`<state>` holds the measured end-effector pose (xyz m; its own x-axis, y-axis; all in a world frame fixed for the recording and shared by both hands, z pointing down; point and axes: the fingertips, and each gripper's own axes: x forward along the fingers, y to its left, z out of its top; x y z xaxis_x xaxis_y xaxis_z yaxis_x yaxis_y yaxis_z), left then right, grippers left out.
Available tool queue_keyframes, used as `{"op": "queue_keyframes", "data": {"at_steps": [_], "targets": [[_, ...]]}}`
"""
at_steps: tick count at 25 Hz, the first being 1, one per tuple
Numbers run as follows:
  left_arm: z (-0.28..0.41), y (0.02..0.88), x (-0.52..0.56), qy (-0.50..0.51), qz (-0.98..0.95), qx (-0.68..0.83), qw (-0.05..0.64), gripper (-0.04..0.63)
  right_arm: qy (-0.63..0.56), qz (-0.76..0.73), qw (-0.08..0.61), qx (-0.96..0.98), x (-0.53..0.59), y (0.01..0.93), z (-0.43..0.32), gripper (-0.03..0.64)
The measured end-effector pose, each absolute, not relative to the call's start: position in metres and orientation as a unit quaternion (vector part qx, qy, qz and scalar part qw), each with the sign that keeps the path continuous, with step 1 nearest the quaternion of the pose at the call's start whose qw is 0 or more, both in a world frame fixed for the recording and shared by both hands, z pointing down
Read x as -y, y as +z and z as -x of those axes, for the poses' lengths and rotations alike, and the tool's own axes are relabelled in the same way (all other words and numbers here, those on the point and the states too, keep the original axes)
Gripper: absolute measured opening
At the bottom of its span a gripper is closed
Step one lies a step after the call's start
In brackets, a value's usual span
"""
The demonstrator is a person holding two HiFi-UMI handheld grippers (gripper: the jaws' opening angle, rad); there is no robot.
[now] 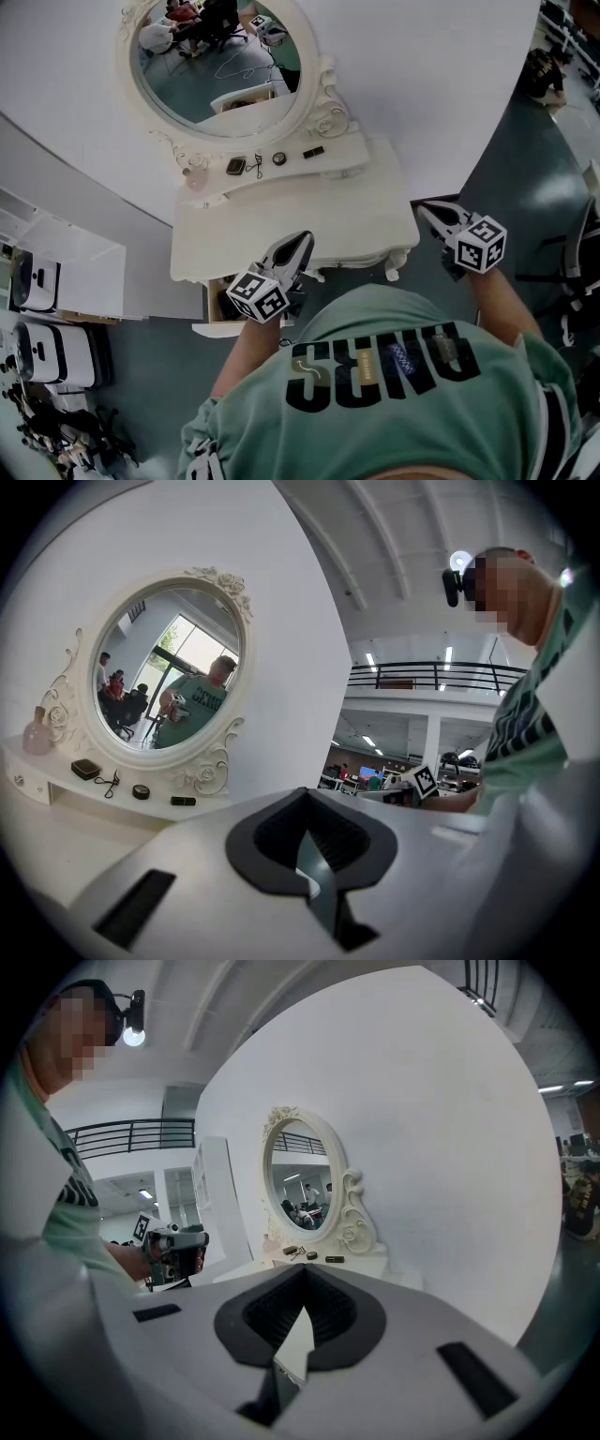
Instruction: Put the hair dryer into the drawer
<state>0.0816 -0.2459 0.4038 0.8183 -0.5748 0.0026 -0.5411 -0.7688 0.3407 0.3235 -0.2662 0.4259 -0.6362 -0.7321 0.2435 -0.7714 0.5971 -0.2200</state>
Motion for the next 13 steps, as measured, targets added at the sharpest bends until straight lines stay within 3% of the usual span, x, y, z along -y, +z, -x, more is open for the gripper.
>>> {"op": "queue_keyframes", "data": {"at_steps": [13], "targets": [[-0.0792,0.4031,0.2451,-0.052,-0.937,0.302,0.166,0.005,0.150,-0.411,0.068,0.896,0.2658,0.4249,-0.3224,-0.008]]}}
